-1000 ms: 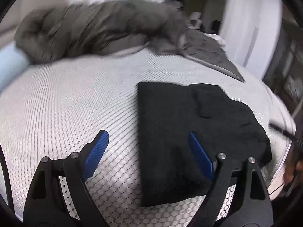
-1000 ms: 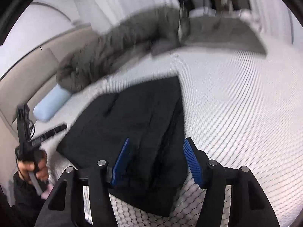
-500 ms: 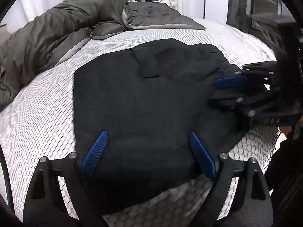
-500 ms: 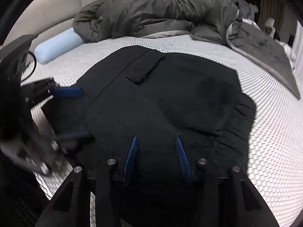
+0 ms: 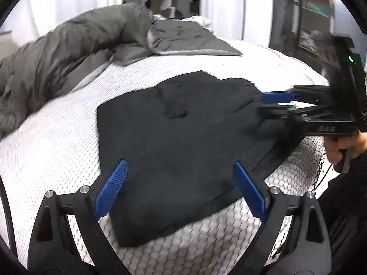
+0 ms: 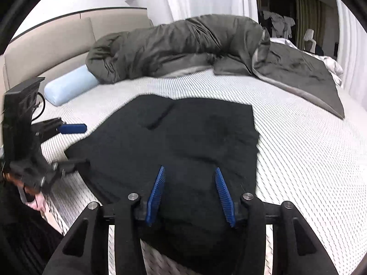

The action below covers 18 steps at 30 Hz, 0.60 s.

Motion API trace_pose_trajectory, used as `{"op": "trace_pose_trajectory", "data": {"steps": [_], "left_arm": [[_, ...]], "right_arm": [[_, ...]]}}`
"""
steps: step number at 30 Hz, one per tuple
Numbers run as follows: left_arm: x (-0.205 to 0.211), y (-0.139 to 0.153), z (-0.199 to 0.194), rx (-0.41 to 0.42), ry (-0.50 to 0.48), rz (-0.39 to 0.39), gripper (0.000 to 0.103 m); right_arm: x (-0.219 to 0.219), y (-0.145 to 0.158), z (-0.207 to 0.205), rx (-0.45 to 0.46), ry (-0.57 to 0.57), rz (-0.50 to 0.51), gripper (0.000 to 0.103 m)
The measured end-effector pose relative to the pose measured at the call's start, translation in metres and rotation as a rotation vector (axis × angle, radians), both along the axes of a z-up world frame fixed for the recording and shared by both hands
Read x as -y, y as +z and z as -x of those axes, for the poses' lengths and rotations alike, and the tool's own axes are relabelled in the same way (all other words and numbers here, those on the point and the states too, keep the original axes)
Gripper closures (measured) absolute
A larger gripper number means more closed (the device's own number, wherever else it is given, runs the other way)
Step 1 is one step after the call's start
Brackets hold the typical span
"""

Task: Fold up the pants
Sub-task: 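Unfold the pants flat with the right gripper beside the left gripper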

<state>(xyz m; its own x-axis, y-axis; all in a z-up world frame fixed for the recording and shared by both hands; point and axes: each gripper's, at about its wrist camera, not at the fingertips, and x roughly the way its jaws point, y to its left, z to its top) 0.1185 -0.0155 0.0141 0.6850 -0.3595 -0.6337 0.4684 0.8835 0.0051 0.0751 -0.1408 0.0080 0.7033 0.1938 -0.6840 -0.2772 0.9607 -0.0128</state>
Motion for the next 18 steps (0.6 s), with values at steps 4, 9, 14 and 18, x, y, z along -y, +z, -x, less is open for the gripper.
{"op": "trace_pose_trajectory", "data": {"steps": [4, 9, 14, 18], "left_arm": [[0.012, -0.023, -0.035, -0.109, 0.008, -0.045, 0.011], [-0.002, -0.031, -0.034, -0.127, 0.024, -0.038, 0.011], [-0.017, -0.021, -0.023, -0.132, 0.087, 0.032, 0.013], [0.002, -0.007, -0.014, -0.09, -0.017, 0.097, 0.013]], "right_arm": [[-0.029, -0.018, -0.04, -0.091, 0.012, -0.002, 0.056], [-0.037, -0.039, -0.055, -0.157, -0.026, 0.126, 0.056], [-0.016, -0.02, -0.032, -0.074, -0.044, 0.154, 0.057], [-0.016, -0.01, -0.013, -0.053, 0.038, 0.036, 0.057]]}}
